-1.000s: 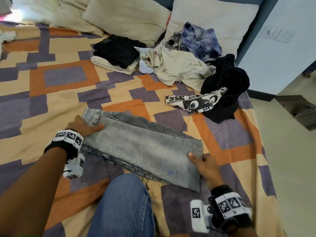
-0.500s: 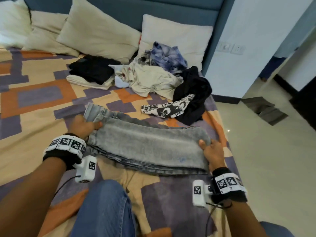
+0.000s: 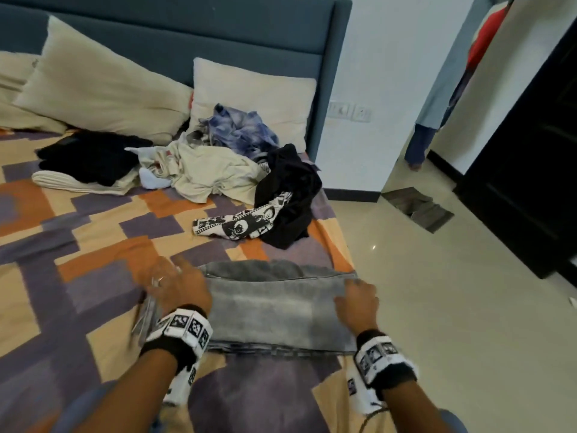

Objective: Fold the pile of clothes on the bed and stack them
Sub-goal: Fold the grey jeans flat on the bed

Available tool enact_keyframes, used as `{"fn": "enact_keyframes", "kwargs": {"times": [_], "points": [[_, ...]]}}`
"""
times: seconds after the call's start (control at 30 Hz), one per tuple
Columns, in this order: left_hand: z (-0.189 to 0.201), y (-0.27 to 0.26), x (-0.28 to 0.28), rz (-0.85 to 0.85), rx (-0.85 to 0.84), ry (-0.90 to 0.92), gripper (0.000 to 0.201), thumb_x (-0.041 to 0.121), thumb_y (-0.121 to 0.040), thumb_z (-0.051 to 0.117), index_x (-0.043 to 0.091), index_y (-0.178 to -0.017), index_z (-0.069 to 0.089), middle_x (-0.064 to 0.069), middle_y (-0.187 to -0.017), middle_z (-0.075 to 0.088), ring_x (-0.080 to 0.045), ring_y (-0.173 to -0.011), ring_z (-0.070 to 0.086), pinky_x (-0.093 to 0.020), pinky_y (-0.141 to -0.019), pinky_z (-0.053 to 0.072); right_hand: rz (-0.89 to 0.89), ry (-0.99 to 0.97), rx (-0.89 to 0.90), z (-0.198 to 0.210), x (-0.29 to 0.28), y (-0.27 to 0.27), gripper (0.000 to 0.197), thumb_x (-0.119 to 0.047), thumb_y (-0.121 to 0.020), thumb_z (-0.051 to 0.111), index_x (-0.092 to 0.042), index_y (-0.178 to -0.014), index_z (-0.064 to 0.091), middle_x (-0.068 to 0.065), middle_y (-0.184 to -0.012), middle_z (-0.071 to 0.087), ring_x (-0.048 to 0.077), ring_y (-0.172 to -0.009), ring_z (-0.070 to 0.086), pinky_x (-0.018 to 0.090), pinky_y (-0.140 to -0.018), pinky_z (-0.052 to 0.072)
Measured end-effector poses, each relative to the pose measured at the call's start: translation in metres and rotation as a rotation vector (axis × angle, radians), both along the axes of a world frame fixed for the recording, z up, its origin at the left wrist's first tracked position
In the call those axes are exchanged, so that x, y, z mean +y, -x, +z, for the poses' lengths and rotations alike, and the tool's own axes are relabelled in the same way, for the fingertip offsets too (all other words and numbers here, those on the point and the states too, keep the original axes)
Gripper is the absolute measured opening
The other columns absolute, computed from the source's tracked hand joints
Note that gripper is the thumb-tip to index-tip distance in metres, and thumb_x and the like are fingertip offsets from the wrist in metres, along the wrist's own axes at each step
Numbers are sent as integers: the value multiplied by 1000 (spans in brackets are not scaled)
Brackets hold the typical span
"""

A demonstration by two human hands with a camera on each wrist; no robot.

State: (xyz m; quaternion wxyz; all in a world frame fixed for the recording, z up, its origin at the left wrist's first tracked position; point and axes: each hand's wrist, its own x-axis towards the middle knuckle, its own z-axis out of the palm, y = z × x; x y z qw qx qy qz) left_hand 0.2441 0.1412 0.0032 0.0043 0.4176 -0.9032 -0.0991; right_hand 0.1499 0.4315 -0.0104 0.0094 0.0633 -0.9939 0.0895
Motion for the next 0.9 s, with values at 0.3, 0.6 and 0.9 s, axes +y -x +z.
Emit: {"fn": "enact_keyframes", "kwargs": {"times": [0.3,0.6,0.9], "points": [[-75,-6,50,-565,-170,-117,96,91,-58,-14,52,-146,-16,11,-158,-25,-20,-148,-20,-60,-112,-11,472,-111,-252,-49,-59,-32,72,-76,-86,13,-48,-151,18,0,-164,-1,33,-151,3,62,-115,8],[-65,-3,41,-443,-149,-191,116,94,-66,36,38,-146,-26,6,-149,-43,-26,-140,-37,-62,-107,-21,-71,89,-526,-43,38,-2,95,-89,-77,30,-48,-151,-13,-14,-160,-24,38,-148,-15,65,-116,1],[-68,-23,40,-592,-32,-121,85,62,-89,50,32,-155,4,10,-158,-26,-14,-141,-29,-59,-112,-14,220,-41,-348,-27,-46,-39,87,-69,-93,37,-21,-158,3,10,-163,-18,35,-148,-22,57,-117,-4]]}}
